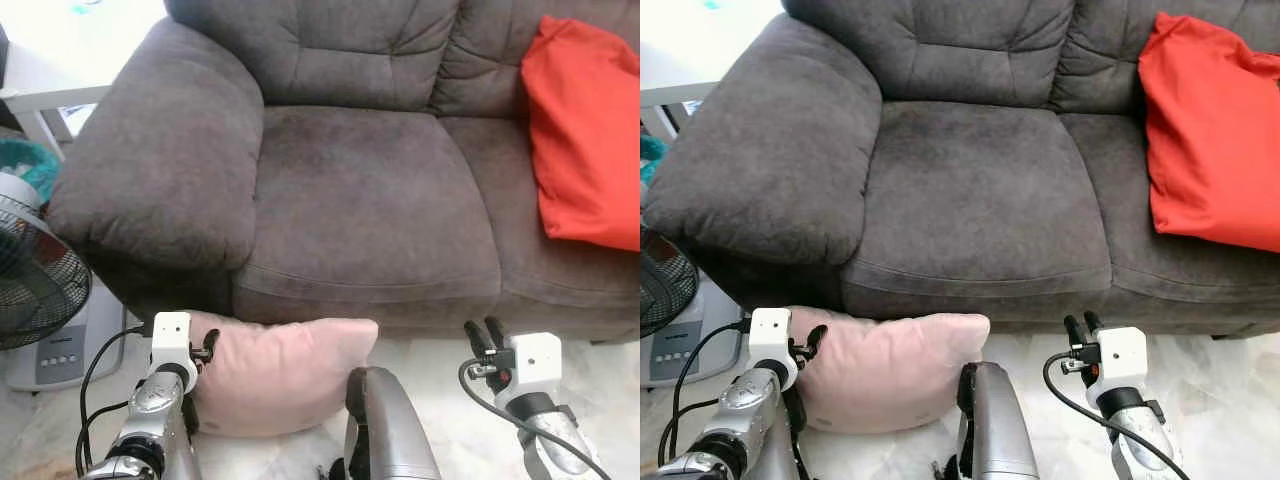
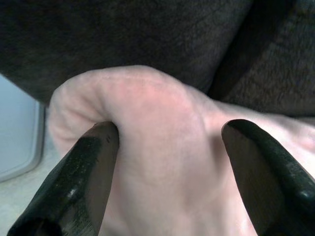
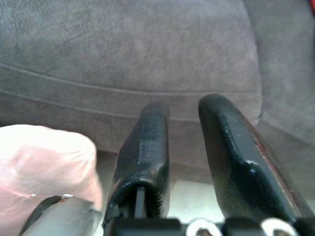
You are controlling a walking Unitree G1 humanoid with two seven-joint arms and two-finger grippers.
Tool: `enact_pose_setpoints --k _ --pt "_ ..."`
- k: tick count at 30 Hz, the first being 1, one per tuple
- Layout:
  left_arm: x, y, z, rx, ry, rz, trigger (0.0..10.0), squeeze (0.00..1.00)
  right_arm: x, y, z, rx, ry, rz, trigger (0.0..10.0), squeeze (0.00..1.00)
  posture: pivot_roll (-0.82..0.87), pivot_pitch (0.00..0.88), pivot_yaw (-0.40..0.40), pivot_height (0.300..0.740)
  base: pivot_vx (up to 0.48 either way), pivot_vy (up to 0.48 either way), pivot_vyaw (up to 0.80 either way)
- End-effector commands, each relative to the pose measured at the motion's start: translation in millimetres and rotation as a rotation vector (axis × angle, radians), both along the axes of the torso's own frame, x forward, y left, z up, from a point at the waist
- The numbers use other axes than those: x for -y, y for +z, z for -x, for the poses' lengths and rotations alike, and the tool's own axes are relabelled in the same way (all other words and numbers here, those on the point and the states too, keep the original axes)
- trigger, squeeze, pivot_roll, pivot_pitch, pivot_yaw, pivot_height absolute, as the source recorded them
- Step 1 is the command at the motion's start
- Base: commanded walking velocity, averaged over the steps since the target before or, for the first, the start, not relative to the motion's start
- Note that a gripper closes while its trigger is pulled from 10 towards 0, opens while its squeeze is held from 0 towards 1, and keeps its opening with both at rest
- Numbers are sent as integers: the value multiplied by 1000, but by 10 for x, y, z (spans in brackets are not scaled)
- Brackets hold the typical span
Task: Move the pillow to the sofa from floor
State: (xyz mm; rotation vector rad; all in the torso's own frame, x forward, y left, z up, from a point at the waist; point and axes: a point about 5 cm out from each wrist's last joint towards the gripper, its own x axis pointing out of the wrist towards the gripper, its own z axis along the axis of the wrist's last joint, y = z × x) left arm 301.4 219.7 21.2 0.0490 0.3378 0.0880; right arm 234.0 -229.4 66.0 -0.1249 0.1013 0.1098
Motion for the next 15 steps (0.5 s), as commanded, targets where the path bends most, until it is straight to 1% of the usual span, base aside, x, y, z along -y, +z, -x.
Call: enact_pose_setpoints --k 1,3,7,8,9,11,15 --pt "-18 -81 59 -40 36 17 10000 0 52 34 39 -8 3 6 10000 0 -103 176 -217 472 0 0 0" --pt "-71 -91 84 -44 65 -4 10000 0 60 22 74 -19 11 9 10000 0 -102 184 -223 472 0 0 0" --pt "-133 -109 117 -55 102 -15 10000 0 72 14 117 -34 15 14 10000 0 -103 194 -228 472 0 0 0" --pt "-161 -111 126 -58 125 -20 10000 0 75 15 128 -37 16 14 10000 0 -103 199 -231 472 0 0 0" --pt "-226 -108 139 -60 182 -17 10000 0 80 23 148 -44 19 14 10000 0 -103 203 -233 472 0 0 0" --pt "-289 -97 145 -63 233 -19 10000 0 83 25 160 -49 24 14 10000 0 -103 207 -237 472 0 0 0" --pt "-325 -71 129 -57 246 -18 10000 0 92 25 172 -57 27 15 10000 0 -106 211 -242 472 0 0 0"
